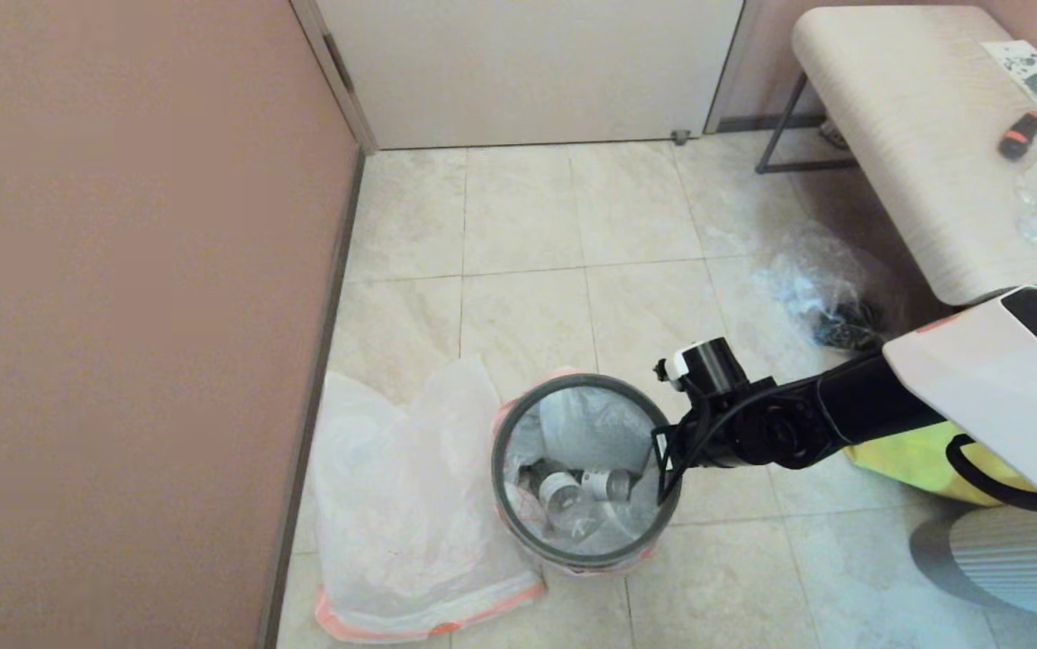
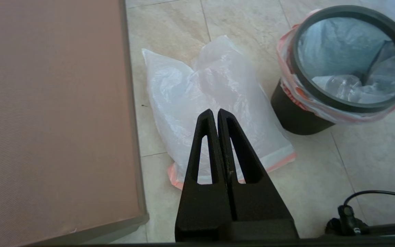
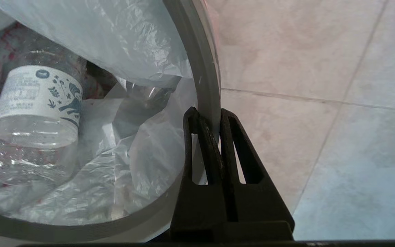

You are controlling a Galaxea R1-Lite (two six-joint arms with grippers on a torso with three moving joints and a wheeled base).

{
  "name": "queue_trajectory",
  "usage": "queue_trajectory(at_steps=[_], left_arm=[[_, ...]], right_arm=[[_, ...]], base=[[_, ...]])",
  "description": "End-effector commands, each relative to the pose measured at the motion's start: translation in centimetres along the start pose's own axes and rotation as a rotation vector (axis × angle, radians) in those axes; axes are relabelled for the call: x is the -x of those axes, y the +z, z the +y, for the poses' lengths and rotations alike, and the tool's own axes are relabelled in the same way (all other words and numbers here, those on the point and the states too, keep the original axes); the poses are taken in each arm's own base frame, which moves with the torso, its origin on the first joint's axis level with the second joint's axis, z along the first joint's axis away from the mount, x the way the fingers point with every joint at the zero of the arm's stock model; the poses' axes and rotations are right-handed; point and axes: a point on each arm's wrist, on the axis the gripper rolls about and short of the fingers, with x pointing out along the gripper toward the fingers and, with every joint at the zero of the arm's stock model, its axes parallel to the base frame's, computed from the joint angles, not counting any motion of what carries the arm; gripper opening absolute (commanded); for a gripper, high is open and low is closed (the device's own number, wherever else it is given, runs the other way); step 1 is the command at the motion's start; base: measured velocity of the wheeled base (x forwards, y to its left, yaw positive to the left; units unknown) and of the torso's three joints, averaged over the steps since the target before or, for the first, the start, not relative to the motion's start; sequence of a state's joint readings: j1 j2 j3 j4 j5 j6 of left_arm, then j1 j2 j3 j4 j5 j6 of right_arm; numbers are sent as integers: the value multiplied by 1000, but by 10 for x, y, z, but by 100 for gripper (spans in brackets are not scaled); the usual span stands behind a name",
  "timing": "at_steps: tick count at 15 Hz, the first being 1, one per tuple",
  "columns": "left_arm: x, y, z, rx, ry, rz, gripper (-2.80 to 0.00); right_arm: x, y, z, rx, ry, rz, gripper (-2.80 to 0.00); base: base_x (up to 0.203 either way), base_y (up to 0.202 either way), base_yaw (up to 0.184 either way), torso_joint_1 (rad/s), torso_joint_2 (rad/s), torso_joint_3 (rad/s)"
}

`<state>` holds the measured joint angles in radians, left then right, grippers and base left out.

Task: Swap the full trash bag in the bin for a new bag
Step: Place the trash can ring on the floor

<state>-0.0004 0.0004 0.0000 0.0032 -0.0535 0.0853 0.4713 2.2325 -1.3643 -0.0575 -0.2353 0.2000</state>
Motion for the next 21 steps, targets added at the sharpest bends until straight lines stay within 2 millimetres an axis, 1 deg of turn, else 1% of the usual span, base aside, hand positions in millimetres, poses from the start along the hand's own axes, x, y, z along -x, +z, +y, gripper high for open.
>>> queue_trajectory(at_steps=[1,4,5,7,9,11,13,14,16,17,18,19,20,21], left_arm=[[0,0,0,-1,0,-1,-280],[0,0,0,-1,0,-1,-280],[0,0,0,-1,0,-1,-280],[0,0,0,-1,0,-1,-280],[0,0,0,-1,0,-1,-280],[0,0,0,-1,0,-1,-280],[0,0,0,-1,0,-1,-280],[0,0,0,-1,0,-1,-280],[0,0,0,-1,0,-1,-280],[0,0,0,-1,0,-1,-280],[0,0,0,-1,0,-1,-280],[0,0,0,-1,0,-1,-280],[0,0,0,-1,0,0,-280],[0,0,0,-1,0,-1,-280]], right_arm=[[13,9,-1,-9,2,-35,-280],[29,15,2,1,10,-42,-280],[36,16,6,6,20,-46,-280],[58,14,17,6,48,-27,-280],[83,13,27,-22,79,-10,-280],[111,13,33,-28,101,0,-280],[144,14,31,-46,117,8,-280],[162,13,27,-55,119,21,-280],[197,10,12,-72,111,36,-280],[212,8,-1,-89,94,41,-280],[220,7,-19,-122,57,49,-280],[222,4,-43,-168,0,64,-280],[220,-3,-63,-192,-56,97,-280],[215,-15,-84,-205,-119,150,-280]], base=[[0,0,0,0,0,0],[0,0,0,0,0,0],[0,0,0,0,0,0],[0,0,0,0,0,0],[0,0,0,0,0,0],[0,0,0,0,0,0],[0,0,0,0,0,0],[0,0,0,0,0,0],[0,0,0,0,0,0],[0,0,0,0,0,0],[0,0,0,0,0,0],[0,0,0,0,0,0],[0,0,0,0,0,0],[0,0,0,0,0,0]])
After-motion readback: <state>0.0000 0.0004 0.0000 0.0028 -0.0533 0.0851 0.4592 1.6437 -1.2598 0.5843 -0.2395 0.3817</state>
